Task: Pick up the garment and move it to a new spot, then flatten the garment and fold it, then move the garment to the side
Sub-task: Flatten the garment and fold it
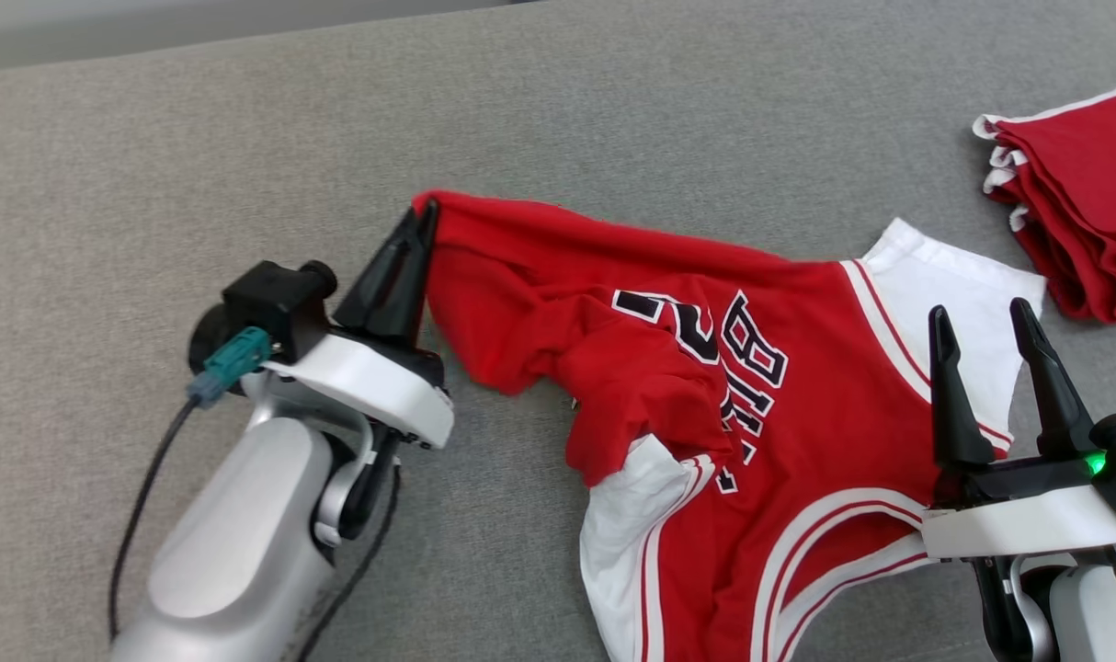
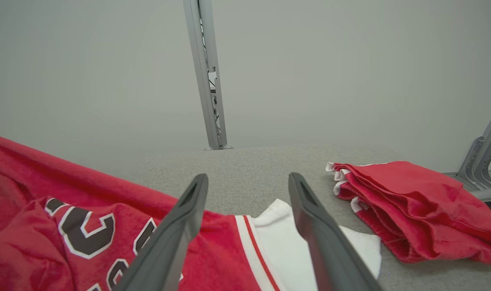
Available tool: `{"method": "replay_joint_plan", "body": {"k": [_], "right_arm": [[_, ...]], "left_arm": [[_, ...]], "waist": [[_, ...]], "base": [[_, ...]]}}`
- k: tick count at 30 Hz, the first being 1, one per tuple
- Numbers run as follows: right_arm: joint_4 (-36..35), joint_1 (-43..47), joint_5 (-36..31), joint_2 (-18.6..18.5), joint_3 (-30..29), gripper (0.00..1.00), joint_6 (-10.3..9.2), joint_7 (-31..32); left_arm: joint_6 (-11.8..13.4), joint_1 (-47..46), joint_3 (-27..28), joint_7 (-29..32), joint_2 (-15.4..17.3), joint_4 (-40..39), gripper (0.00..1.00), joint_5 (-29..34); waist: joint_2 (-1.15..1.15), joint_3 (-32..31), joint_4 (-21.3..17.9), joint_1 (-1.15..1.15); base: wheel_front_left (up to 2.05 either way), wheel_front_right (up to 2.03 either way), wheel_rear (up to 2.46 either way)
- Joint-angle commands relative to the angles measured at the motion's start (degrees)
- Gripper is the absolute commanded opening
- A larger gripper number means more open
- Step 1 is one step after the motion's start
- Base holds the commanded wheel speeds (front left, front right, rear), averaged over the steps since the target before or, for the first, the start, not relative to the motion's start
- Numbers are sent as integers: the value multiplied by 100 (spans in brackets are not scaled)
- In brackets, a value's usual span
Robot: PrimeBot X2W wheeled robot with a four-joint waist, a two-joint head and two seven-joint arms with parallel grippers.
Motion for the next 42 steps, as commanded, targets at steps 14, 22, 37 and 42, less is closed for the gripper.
{"method": "replay_joint_plan", "body": {"k": [14,22,37,42], "right_arm": [[-128,57,-23,-97,-145,100,1,87],[-204,39,4,-146,-149,100,1,183],[-371,251,-26,-173,-338,100,1,375],[-409,278,-31,-141,-306,100,1,413]], "left_arm": [[869,1398,198,508,1250,-2703,0,546],[1130,2587,124,379,1005,-2423,0,107],[832,2838,61,-355,409,-577,0,-173],[659,2742,75,-416,265,-218,0,-271]], "waist": [[0,-101,650,0],[0,-19,832,0],[0,-157,1035,0],[0,-235,1039,0]], "base": [[0,0,0],[0,0,0],[0,0,0],[0,0,0]]}}
